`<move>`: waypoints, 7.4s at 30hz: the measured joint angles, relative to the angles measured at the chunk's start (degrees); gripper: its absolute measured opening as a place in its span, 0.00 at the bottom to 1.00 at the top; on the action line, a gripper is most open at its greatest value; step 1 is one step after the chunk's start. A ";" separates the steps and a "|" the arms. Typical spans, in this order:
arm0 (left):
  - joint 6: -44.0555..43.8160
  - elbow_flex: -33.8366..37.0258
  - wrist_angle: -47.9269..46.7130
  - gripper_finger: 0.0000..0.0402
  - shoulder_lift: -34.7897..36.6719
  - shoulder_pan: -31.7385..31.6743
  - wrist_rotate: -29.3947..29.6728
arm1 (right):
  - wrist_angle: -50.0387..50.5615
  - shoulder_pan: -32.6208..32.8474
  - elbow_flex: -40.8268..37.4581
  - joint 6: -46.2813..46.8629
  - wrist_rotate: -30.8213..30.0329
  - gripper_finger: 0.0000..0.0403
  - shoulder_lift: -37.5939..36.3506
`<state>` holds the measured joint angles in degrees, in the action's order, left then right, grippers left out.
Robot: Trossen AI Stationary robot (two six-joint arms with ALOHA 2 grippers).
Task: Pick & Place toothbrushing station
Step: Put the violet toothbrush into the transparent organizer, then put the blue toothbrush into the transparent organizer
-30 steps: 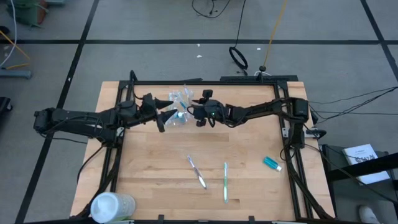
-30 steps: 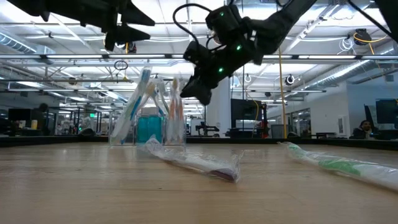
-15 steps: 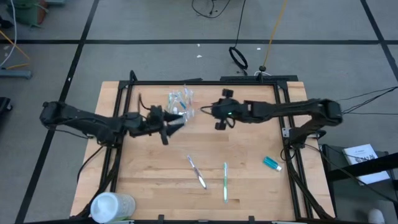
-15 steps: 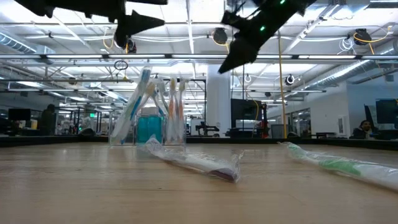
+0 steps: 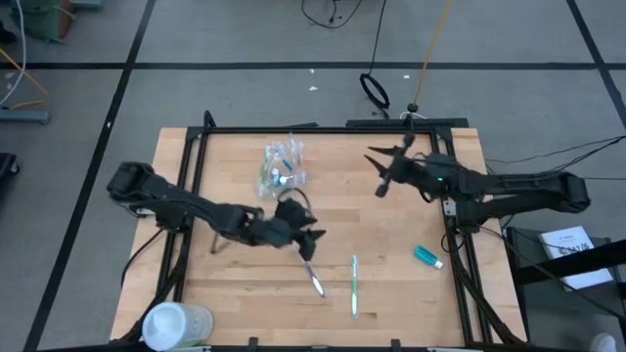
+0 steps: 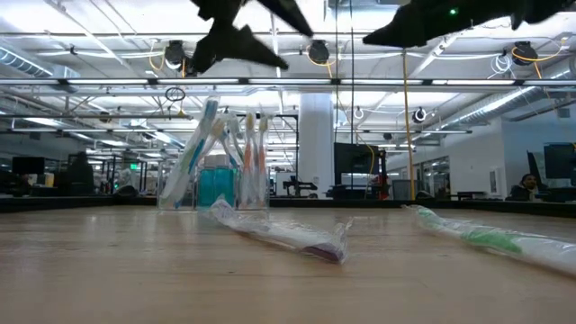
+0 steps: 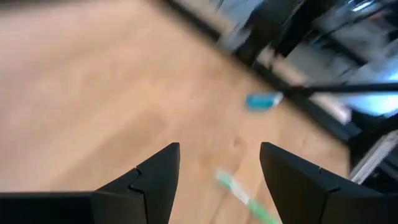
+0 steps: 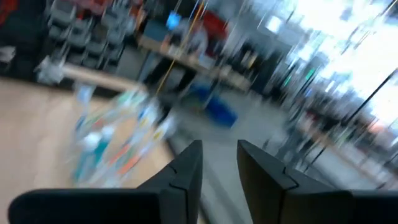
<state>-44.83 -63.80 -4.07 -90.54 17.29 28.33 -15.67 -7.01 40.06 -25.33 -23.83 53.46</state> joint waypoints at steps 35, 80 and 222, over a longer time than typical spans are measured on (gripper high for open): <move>-47.20 -7.69 -28.78 0.30 -24.29 -4.09 -15.19 | -25.89 0.00 -12.48 -11.42 0.33 0.23 -3.90; -24.10 0.99 -49.24 0.02 -0.83 -15.87 49.67 | -21.27 0.00 -12.46 -3.65 0.13 0.22 -3.88; -52.84 -3.22 -41.84 0.34 -14.96 -12.08 -13.30 | 56.66 28.50 -9.47 68.05 16.61 0.43 2.40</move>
<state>-97.67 -67.02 -45.90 -105.50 5.21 15.03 40.99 21.50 30.59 42.72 -7.22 55.86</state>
